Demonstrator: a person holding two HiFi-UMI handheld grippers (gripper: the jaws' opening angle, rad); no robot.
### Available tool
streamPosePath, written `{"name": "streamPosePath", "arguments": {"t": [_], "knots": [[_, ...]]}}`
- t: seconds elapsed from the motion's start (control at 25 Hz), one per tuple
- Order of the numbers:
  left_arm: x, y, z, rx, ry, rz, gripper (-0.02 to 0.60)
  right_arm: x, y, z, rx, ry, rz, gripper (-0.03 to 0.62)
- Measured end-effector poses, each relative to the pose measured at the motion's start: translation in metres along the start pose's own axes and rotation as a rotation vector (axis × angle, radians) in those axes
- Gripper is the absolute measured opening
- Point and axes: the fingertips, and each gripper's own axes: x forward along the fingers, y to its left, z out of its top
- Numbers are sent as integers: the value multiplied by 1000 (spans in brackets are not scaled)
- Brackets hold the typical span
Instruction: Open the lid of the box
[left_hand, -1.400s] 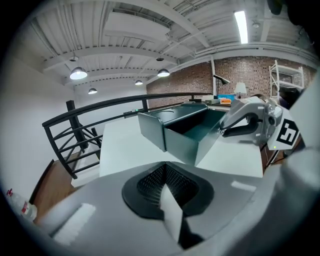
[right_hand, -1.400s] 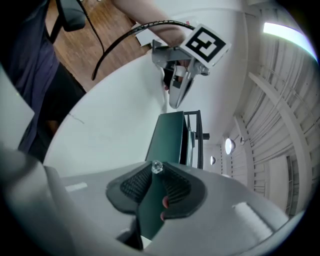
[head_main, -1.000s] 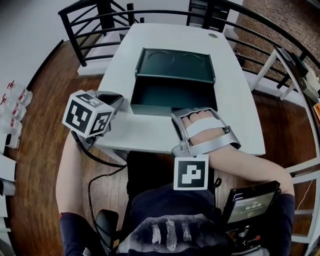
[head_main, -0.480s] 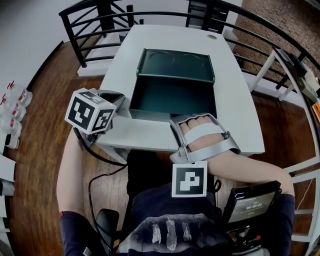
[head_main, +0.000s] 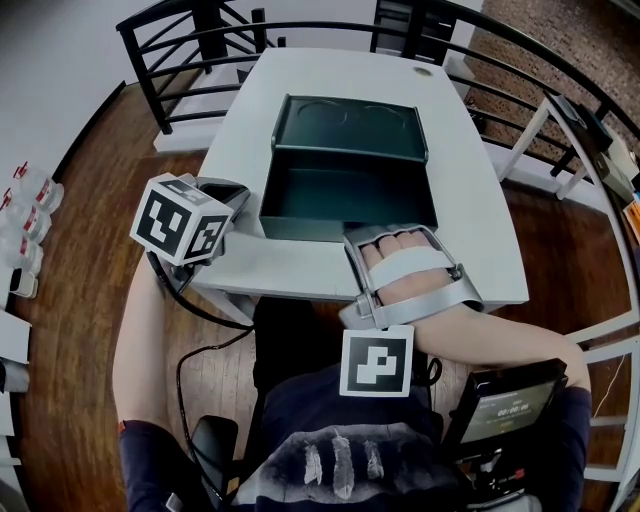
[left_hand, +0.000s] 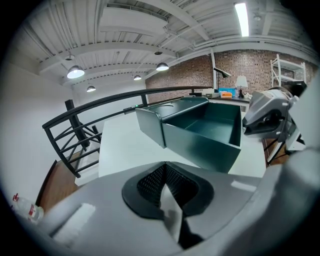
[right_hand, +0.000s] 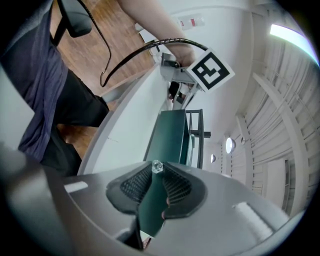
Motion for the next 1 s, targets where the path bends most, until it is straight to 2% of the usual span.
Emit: {"name": "streamPosePath", "arguments": {"t": [0.16, 0.36, 0.52, 0.68, 0.76, 0.92, 0.96, 1.0], "knots": [[0, 0, -1, -1, 0, 1, 17, -5, 1, 1, 0, -4, -5, 72], [2, 0, -1, 5, 4, 5, 17, -23, -7, 15, 8, -79, -54, 72], [3, 0, -1, 2, 4, 4, 17, -18, -26, 5, -1, -54, -96, 72], [4, 1, -1, 10, 14, 9, 17, -2, -61, -23, 13, 7, -148, 72], [3, 1, -1, 8, 13, 6, 17, 9, -74, -43, 48, 42, -143, 71], [3, -1, -1, 5, 10, -1, 17, 31, -94, -100, 135, 124, -161, 42], [4, -2, -1, 8, 13, -1, 17, 36, -96, -115, 149, 147, -161, 3], [3, -1, -2, 10, 15, 0, 17, 41, -99, -128, 163, 162, -166, 3]]}}
